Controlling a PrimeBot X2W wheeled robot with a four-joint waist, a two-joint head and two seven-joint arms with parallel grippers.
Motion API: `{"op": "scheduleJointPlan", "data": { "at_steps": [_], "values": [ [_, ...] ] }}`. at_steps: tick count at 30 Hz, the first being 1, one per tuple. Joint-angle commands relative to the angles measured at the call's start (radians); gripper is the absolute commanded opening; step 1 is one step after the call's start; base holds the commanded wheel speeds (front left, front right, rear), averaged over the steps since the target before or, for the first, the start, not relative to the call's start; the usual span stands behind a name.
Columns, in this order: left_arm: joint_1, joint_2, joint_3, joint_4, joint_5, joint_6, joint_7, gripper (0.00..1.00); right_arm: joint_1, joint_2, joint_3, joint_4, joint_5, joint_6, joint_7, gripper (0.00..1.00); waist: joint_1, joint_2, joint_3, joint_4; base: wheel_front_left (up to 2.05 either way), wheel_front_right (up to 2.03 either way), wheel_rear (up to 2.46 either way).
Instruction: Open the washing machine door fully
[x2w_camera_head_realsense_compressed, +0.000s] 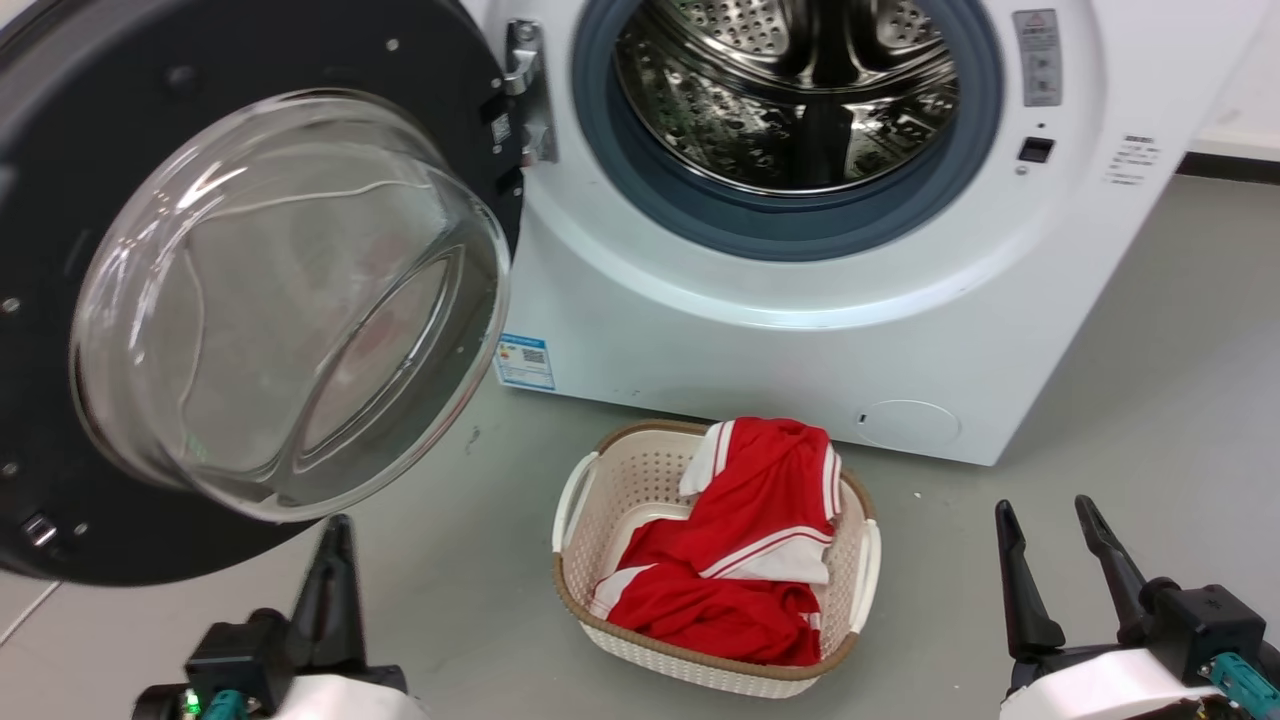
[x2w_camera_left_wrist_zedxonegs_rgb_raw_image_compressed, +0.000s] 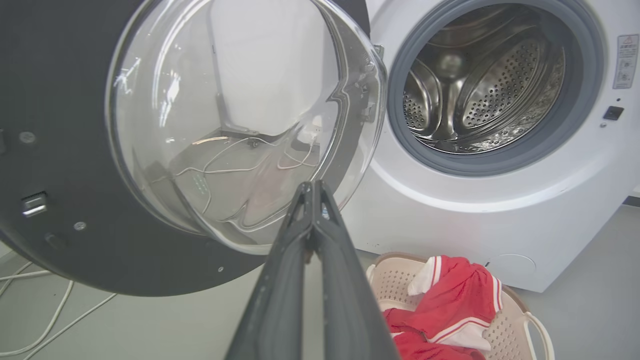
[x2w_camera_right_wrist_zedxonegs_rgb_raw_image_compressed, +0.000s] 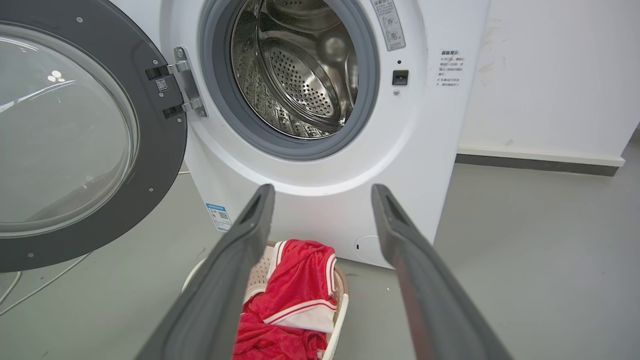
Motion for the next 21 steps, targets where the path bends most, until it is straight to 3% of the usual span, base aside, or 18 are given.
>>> {"op": "scheduleJointPlan", "data": {
  "at_steps": [1,6,13,14,15,16,17,21],
  "values": [
    [-0.009,-0.003,-0.008,0.009,0.0,-0.013,-0.005,0.0,-0.016,0.001,0.003,0.003,0.003,-0.001,-0.003,1.0,0.0,0.0,-0.005,-0.029,0.0,0.0,0.0],
    [-0.059,-0.033,-0.055,0.053,0.039,-0.049,-0.013,0.0,-0.014,0.002,0.01,0.009,0.006,-0.001,-0.009,1.0,0.0,0.0,-0.013,-0.087,0.0,0.0,0.0],
    [-0.111,-0.058,-0.083,0.094,0.1,-0.048,-0.017,0.0,-0.002,0.002,0.018,0.002,0.003,-0.001,-0.004,1.0,0.0,0.0,-0.025,-0.162,0.0,0.0,0.0],
    [-0.115,-0.061,-0.08,0.097,0.102,-0.045,-0.017,0.07,0.0,0.001,0.018,-0.001,0.003,-0.001,-0.004,1.0,0.0,0.0,-0.024,-0.169,0.0,0.0,0.0],
    [-0.12,-0.064,-0.076,0.099,0.105,-0.045,-0.016,0.36,0.001,0.002,0.016,-0.004,0.005,-0.001,-0.003,1.0,0.0,0.0,-0.023,-0.175,0.0,0.0,0.0],
    [-0.124,-0.066,-0.07,0.102,0.106,-0.043,-0.016,0.55,0.001,0.002,0.015,-0.008,0.003,-0.001,-0.002,1.0,0.0,0.0,-0.022,-0.182,0.0,0.0,0.0],
    [-0.126,-0.068,-0.063,0.104,0.106,-0.04,-0.015,1.0,0.001,0.002,0.014,-0.012,0.004,-0.001,-0.001,1.0,0.0,0.0,-0.021,-0.188,0.0,0.0,0.0],
    [-0.125,-0.075,-0.034,0.104,0.114,-0.037,-0.015,1.0,0.0,0.002,0.013,-0.023,0.006,-0.001,0.002,1.0,0.0,0.0,-0.015,-0.209,0.0,0.0,0.0]
  ]
}}
